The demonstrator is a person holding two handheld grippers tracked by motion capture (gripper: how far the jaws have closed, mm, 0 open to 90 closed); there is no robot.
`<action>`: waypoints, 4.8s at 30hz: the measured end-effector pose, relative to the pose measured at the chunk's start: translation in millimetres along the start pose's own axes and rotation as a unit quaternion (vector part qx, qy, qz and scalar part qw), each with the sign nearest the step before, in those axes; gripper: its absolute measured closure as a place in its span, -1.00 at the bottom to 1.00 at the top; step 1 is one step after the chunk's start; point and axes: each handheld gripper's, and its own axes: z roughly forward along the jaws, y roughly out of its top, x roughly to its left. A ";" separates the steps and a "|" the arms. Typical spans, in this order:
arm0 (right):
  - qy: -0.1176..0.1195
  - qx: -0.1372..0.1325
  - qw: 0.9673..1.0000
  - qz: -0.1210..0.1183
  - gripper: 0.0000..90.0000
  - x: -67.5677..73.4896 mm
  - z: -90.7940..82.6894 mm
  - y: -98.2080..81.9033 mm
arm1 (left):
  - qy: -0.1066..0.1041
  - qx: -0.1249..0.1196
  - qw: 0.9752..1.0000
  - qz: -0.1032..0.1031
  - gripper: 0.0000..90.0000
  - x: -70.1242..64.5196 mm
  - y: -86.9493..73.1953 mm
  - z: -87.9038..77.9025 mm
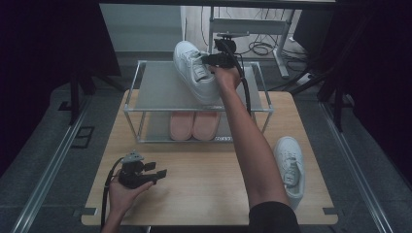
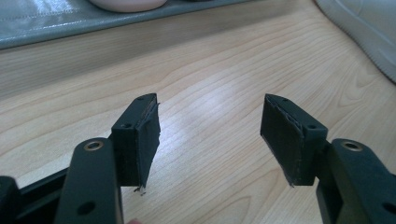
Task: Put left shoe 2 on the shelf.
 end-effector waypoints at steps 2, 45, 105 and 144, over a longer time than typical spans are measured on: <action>-0.006 0.005 1.000 0.002 0.81 -2.3 6.9 -1.6 | -0.001 0.000 1.000 0.000 -0.16 -0.3 0.1 0.0; 0.018 0.000 0.990 -0.139 1.00 -60.7 -73.5 -73.4 | 0.023 -0.004 1.000 0.010 -0.14 -8.1 2.9 -3.4; 0.090 0.003 0.986 -0.138 1.00 -14.1 -45.6 -98.9 | 0.018 0.005 1.000 0.014 -0.14 -10.1 2.8 2.2; 0.146 -0.003 0.979 -0.139 1.00 26.8 -23.0 -102.4 | 0.016 0.009 1.000 0.013 -0.14 -10.3 2.4 4.5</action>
